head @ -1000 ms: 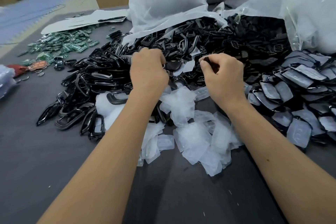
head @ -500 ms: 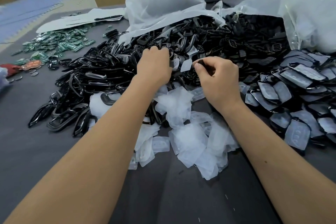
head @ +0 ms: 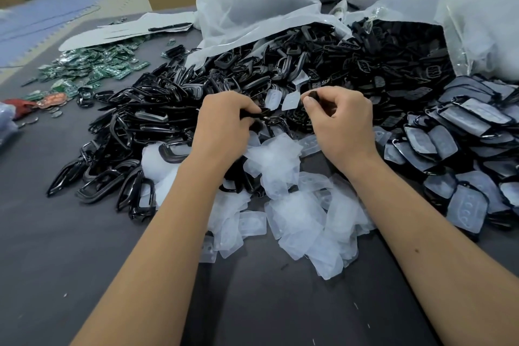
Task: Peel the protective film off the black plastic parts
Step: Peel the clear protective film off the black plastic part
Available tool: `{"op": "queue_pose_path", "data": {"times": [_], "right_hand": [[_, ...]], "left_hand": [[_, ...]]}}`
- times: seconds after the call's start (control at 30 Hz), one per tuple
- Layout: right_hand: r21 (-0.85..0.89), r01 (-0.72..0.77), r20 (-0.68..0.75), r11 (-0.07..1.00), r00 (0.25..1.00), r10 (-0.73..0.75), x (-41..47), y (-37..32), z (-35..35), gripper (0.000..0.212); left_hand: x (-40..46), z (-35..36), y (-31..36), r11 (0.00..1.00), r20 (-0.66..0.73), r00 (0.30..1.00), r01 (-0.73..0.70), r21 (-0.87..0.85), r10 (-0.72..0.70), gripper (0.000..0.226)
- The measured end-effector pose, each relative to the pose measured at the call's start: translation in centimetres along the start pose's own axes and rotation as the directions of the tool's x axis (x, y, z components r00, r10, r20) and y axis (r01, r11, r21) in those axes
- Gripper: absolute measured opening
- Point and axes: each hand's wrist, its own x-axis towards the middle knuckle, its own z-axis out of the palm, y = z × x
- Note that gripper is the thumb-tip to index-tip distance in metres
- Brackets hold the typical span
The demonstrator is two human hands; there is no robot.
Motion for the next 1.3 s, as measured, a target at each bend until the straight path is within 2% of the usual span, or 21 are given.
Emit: {"op": "queue_pose_path", "data": {"times": [0.13, 0.23, 0.3, 0.33, 0.37, 0.43, 0.47, 0.5, 0.53, 0.63, 0.7, 0.83, 0.97, 1.07, 1.23, 1.3], "right_hand": [[0.002, -0.012, 0.008, 1.000, 1.000, 0.012, 0.1, 0.2, 0.0, 0.020], [0.012, -0.028, 0.009, 1.000, 1.000, 0.028, 0.0, 0.3, 0.1, 0.019], [0.030, -0.041, 0.015, 0.999, 0.999, 0.040, 0.0, 0.3, 0.0, 0.015], [0.047, -0.051, 0.030, 0.998, 0.998, 0.050, 0.0, 0.2, 0.0, 0.012], [0.087, -0.075, 0.061, 0.993, 0.996, 0.070, 0.1, 0.2, 0.0, 0.010], [0.275, -0.175, 0.172, 0.945, 0.976, 0.131, 0.2, 0.1, -0.2, 0.017], [0.387, -0.238, 0.246, 0.891, 0.958, 0.149, 0.3, -0.1, -0.3, 0.022], [0.464, -0.289, 0.318, 0.837, 0.937, 0.146, 0.2, -0.3, -0.5, 0.024], [0.501, -0.314, 0.378, 0.807, 0.918, 0.123, 0.2, -0.6, -0.5, 0.023], [0.505, -0.328, 0.483, 0.799, 0.874, 0.054, -0.3, -1.2, -0.4, 0.015], [0.485, -0.359, 0.512, 0.797, 0.856, 0.074, -0.4, -1.2, -0.4, 0.014], [0.466, -0.377, 0.472, 0.800, 0.871, 0.135, 0.0, -0.9, -0.7, 0.009], [0.537, -0.354, 0.405, 0.766, 0.904, 0.135, 0.4, -0.4, -0.7, 0.003], [0.562, -0.332, 0.383, 0.758, 0.916, 0.118, 0.3, -0.3, -0.6, 0.014], [0.616, -0.340, 0.407, 0.710, 0.910, 0.082, 0.2, -0.5, -0.1, 0.021], [0.627, -0.339, 0.404, 0.702, 0.911, 0.080, 0.2, -0.6, -0.2, 0.024]], "left_hand": [[-0.3, -0.6, -0.2, 0.999, -0.025, 0.999, -0.036, -0.008, 0.035, 0.032], [-0.8, -1.3, -0.1, 0.997, -0.148, 0.989, -0.040, -0.060, 0.030, 0.034], [-0.9, -1.9, 0.1, 0.985, -0.265, 0.964, -0.045, -0.166, -0.001, 0.031], [-0.9, -2.2, 0.2, 0.955, -0.302, 0.951, -0.028, -0.294, -0.065, 0.030], [-1.0, -2.3, 0.4, 0.882, -0.300, 0.940, 0.002, -0.471, -0.162, 0.027], [-1.8, -2.1, 1.5, 0.585, -0.166, 0.929, 0.063, -0.808, -0.329, 0.022], [-2.5, -1.9, 2.1, 0.437, -0.083, 0.932, 0.086, -0.895, -0.353, 0.022], [-3.1, -1.6, 2.7, 0.356, -0.031, 0.938, 0.100, -0.929, -0.345, 0.024], [-3.6, -1.2, 3.1, 0.326, -0.007, 0.947, 0.104, -0.940, -0.322, 0.024], [-4.3, -0.3, 3.8, 0.312, 0.034, 0.959, 0.124, -0.942, -0.280, 0.020], [-4.3, 0.0, 3.8, 0.327, 0.041, 0.961, 0.133, -0.936, -0.274, 0.015], [-4.2, 0.3, 3.1, 0.506, -0.029, 0.968, 0.104, -0.856, -0.248, 0.012], [-4.1, 0.7, 2.6, 0.550, -0.068, 0.963, 0.091, -0.830, -0.262, 0.009], [-3.9, 0.7, 2.6, 0.613, -0.143, 0.959, 0.038, -0.789, -0.244, 0.007], [-3.8, 1.3, 2.1, 0.639, -0.173, 0.904, 0.130, -0.758, -0.390, 0.013], [-3.9, 1.4, 2.2, 0.656, -0.183, 0.894, 0.148, -0.740, -0.409, 0.012]]}}
